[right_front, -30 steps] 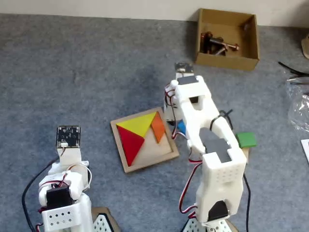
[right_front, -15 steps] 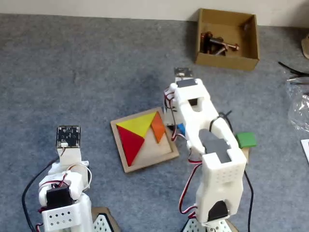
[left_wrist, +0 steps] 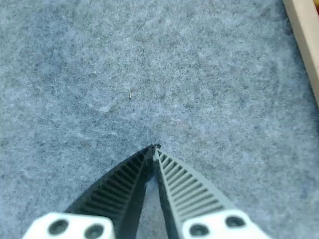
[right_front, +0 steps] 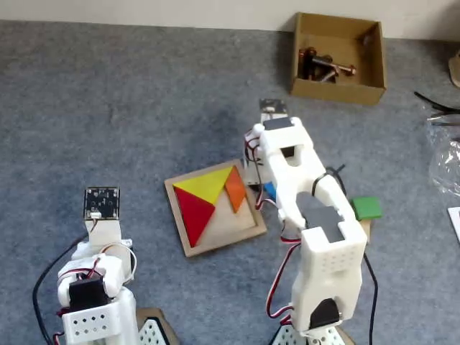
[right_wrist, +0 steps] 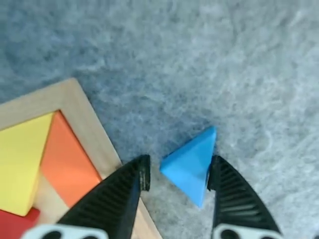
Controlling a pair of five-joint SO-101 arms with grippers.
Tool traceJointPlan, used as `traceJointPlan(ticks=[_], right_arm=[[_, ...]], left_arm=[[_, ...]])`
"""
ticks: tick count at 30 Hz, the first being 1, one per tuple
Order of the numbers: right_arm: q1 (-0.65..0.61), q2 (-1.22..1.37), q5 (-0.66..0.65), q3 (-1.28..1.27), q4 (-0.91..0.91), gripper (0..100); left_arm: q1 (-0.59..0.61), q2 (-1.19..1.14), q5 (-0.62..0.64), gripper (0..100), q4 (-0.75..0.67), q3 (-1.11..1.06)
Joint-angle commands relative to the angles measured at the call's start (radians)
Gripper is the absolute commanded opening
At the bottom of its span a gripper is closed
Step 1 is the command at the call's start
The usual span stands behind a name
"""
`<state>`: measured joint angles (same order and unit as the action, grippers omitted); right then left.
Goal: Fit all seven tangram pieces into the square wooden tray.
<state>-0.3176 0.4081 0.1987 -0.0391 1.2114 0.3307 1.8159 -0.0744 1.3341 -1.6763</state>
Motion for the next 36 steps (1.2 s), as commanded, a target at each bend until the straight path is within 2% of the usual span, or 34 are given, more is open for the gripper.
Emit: traceJointPlan(ticks=[1, 11, 16, 36], right_arm=[[0.016, -0.038, -0.002, 0.002, -0.021, 18.1], [0.048, -0.038, 0.005, 0.001, -0.016, 17.5], [0.051, -0.038, 0.005, 0.001, -0.016, 10.1], [0.054, -0.038, -0.003, -0.028, -0.019, 9.8]], left_arm=[[0.013, 0.005, 0.009, 1, 0.005, -0.019], [0.013, 0.005, 0.009, 1, 0.005, -0.019], [0.013, 0.005, 0.009, 1, 0.005, -0.019], [0.013, 0.005, 0.009, 1, 0.005, -0.019]])
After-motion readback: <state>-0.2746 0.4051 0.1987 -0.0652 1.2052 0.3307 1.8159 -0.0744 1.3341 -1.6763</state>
